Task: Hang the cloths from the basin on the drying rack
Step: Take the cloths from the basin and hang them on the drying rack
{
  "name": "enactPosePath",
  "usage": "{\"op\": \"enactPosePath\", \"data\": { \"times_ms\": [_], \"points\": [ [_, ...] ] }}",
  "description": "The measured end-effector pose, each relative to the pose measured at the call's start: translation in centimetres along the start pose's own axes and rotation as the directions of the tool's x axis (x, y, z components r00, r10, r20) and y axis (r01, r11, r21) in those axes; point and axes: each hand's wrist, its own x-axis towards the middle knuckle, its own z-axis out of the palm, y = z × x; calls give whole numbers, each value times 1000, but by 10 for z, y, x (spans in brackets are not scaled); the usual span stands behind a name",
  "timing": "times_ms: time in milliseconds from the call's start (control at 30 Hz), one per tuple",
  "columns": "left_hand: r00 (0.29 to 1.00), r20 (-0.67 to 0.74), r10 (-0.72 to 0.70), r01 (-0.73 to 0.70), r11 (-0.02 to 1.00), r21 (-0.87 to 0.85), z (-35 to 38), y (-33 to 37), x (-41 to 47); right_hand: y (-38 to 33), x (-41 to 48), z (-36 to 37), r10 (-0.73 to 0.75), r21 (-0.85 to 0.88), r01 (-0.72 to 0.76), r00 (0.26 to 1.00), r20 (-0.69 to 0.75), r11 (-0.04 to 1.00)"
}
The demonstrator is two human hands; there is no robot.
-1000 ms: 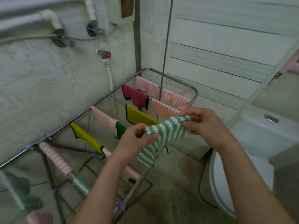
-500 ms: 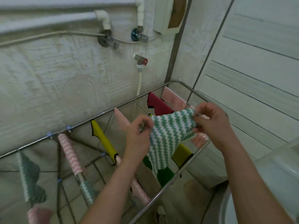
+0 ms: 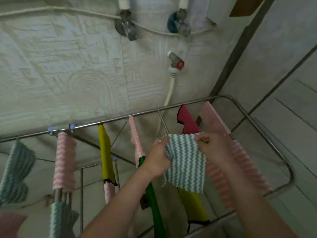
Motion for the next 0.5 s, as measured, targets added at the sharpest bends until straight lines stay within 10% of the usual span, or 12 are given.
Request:
{"op": "enactPosePath", "data": {
  "times_ms": [167,500],
  "points": [
    [997,-52,-60,62,998,31,-6,-2,32,-11,54,0,-160,-207,160,987,19,965],
    [946,-148,-287,291,957,6,-23,-18,76,-11,123,30,-45,25,42,985,166,999]
  ]
}}
